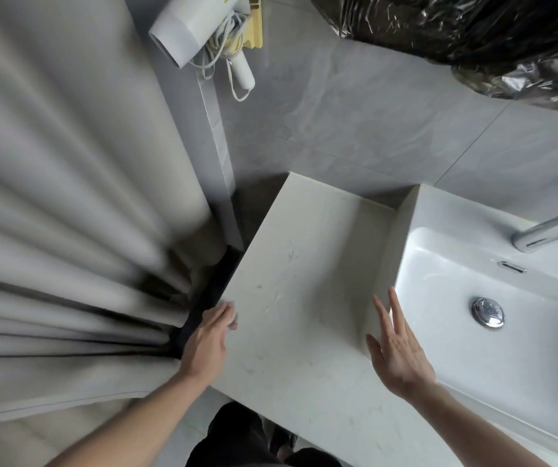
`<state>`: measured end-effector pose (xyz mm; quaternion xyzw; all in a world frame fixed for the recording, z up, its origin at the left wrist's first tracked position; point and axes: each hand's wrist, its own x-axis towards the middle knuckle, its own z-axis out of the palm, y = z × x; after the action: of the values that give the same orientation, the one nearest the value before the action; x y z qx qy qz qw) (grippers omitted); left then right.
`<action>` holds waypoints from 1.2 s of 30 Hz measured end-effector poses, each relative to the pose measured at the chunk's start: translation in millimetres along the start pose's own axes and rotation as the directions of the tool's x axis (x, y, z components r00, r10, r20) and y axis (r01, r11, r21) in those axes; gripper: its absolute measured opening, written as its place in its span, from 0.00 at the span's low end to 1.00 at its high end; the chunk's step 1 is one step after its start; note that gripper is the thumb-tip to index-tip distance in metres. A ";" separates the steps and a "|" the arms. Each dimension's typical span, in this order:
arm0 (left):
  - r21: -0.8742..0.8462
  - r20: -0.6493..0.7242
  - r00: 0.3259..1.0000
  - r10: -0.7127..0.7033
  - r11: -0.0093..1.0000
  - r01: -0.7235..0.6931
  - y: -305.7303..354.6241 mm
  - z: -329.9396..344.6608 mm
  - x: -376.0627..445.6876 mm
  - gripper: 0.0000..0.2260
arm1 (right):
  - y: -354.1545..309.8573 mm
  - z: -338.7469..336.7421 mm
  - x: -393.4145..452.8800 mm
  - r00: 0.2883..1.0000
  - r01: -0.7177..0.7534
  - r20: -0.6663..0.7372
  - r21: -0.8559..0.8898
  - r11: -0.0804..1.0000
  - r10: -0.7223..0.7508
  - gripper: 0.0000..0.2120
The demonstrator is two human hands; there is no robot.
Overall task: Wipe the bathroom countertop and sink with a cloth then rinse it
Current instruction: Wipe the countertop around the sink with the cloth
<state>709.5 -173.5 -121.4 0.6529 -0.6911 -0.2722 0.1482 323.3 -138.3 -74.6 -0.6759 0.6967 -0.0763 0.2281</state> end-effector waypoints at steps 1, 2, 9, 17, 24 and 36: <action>-0.007 0.009 0.996 0.086 0.996 -0.086 13.9 7.7 0.2 0.28 | 0.2 -0.1 -0.1 1.000 -0.001 0.000 -0.002 1.000 0.001 0.37; 0.003 0.042 0.983 0.176 0.984 -0.176 29.6 18.8 -0.7 0.29 | 0.4 -0.3 0.0 1.000 -0.005 0.001 -0.003 1.000 0.005 0.37; 0.260 0.406 0.703 0.584 0.664 -0.701 128.2 111.5 -15.5 0.31 | 0.5 -1.7 -1.1 1.000 -0.018 -0.009 -0.007 1.000 0.018 0.39; 0.362 0.335 0.835 0.438 0.758 -0.543 83.8 88.1 -6.0 0.26 | 5.0 -0.8 -1.4 0.999 0.012 -0.032 0.009 1.000 -0.011 0.38; 0.327 0.168 0.985 0.051 0.939 -0.104 -12.6 23.5 20.4 0.34 | 3.8 -1.0 -1.1 0.999 0.005 -0.041 0.007 1.000 -0.005 0.39; -0.032 0.090 0.965 0.246 0.969 -0.244 90.5 66.8 39.3 0.27 | -3.1 -8.0 -1.9 0.999 -0.030 0.014 -0.002 1.000 0.030 0.43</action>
<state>593.6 -200.0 -129.8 0.5474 -0.7699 -0.2890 0.1547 322.7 -138.3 -65.8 -0.6661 0.7052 -0.0675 0.2333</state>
